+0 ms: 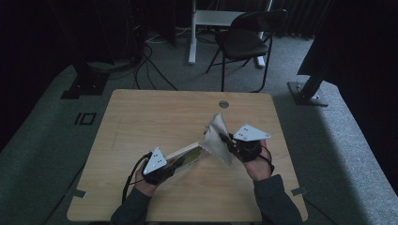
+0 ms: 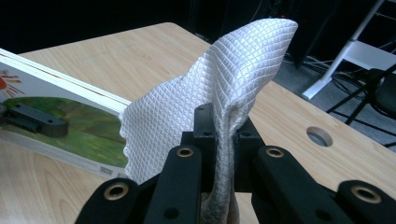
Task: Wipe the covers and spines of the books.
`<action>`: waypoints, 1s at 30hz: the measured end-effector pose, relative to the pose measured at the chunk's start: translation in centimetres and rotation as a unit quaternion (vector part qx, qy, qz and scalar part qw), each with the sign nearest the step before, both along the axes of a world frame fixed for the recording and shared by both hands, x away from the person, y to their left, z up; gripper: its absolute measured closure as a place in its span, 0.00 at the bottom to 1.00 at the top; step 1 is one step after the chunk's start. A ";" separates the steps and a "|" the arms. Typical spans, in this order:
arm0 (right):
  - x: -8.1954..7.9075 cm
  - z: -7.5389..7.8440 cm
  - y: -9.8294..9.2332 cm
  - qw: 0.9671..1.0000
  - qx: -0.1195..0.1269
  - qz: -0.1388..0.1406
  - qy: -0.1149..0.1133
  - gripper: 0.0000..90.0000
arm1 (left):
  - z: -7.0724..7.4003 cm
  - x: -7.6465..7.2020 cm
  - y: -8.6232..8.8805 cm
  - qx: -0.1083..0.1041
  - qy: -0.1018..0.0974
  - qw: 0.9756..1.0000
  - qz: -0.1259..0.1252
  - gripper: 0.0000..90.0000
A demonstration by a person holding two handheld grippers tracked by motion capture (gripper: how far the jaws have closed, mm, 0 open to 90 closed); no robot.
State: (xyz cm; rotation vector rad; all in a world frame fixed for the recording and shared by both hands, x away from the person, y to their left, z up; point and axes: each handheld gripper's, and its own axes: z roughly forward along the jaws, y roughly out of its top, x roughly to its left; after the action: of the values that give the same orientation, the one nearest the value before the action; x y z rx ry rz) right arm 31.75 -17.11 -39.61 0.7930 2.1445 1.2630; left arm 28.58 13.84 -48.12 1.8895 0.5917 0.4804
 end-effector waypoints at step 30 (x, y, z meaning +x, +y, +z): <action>1.2 -1.6 -0.7 0.999 -0.004 -0.016 0.028 0.93 | 0.3 -0.3 0.0 -0.004 -0.004 1.000 -0.004 0.87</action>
State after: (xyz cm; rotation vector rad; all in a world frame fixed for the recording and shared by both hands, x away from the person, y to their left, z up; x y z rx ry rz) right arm 32.98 -17.76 -41.25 0.8665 2.1699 1.2292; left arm 28.30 13.84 -47.77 1.8818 0.5786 0.4801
